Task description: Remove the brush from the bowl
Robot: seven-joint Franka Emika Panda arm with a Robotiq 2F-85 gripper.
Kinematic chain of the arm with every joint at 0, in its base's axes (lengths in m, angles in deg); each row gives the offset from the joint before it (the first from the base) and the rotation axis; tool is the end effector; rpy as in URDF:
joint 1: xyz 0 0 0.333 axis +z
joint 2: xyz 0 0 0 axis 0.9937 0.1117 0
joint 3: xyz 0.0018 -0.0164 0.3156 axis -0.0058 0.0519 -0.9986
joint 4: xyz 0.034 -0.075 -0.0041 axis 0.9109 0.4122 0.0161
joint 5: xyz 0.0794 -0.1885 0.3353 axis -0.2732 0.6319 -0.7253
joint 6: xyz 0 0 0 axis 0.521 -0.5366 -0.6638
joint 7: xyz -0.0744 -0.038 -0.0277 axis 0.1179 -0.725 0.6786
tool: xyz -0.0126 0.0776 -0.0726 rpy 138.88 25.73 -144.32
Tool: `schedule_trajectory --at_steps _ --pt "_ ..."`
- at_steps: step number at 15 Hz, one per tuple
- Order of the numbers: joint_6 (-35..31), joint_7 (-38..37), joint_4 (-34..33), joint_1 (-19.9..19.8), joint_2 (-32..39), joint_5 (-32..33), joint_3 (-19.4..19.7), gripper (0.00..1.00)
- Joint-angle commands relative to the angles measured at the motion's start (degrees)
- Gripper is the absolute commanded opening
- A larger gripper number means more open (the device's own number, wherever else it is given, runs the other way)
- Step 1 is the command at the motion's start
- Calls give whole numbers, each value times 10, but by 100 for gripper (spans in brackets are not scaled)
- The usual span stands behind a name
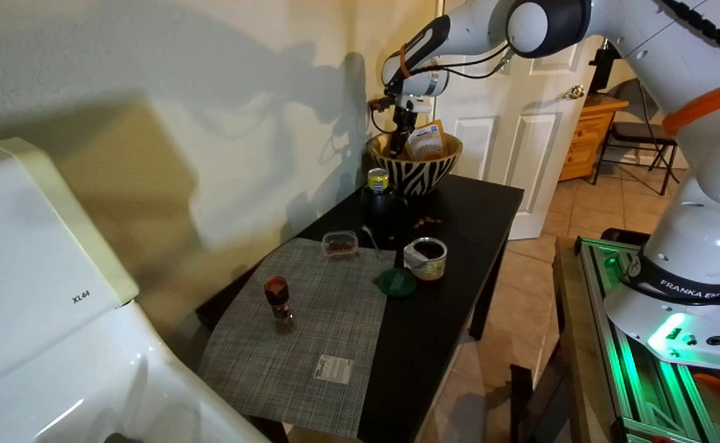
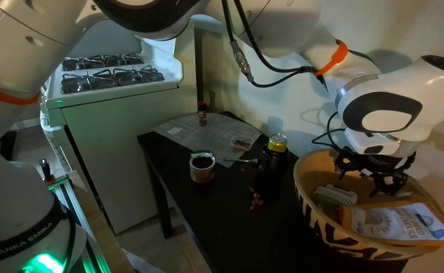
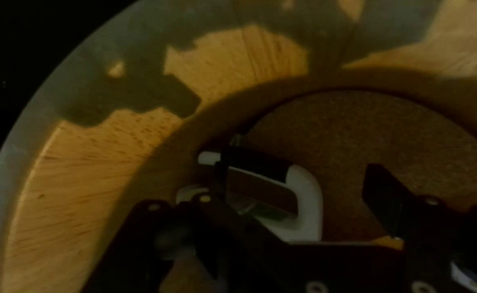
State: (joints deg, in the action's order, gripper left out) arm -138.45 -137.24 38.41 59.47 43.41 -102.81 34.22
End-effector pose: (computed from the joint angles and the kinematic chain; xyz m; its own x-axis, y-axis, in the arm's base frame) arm 0.6026 -0.4336 0.2489 -0.9818 -0.0427 -0.1848 -0.0547 0.9967 0.0601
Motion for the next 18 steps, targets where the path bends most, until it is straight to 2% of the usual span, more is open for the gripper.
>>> schedule_trajectory --at_steps 1,7,8,12,14,15,16,18 --pt "21 -7 -34 -10 28 19 -10 100" --pt "60 20 -71 -19 50 63 -7 100" --pt "71 22 -79 -19 54 69 -7 98" --pt "95 40 -101 -20 71 75 -16 77" --pt "99 37 -109 -16 80 80 -14 81" --pt "100 35 -112 -15 83 82 -15 79" --pt "107 35 -116 -15 88 85 -15 88" --pt "136 40 -124 -14 93 98 -14 92"
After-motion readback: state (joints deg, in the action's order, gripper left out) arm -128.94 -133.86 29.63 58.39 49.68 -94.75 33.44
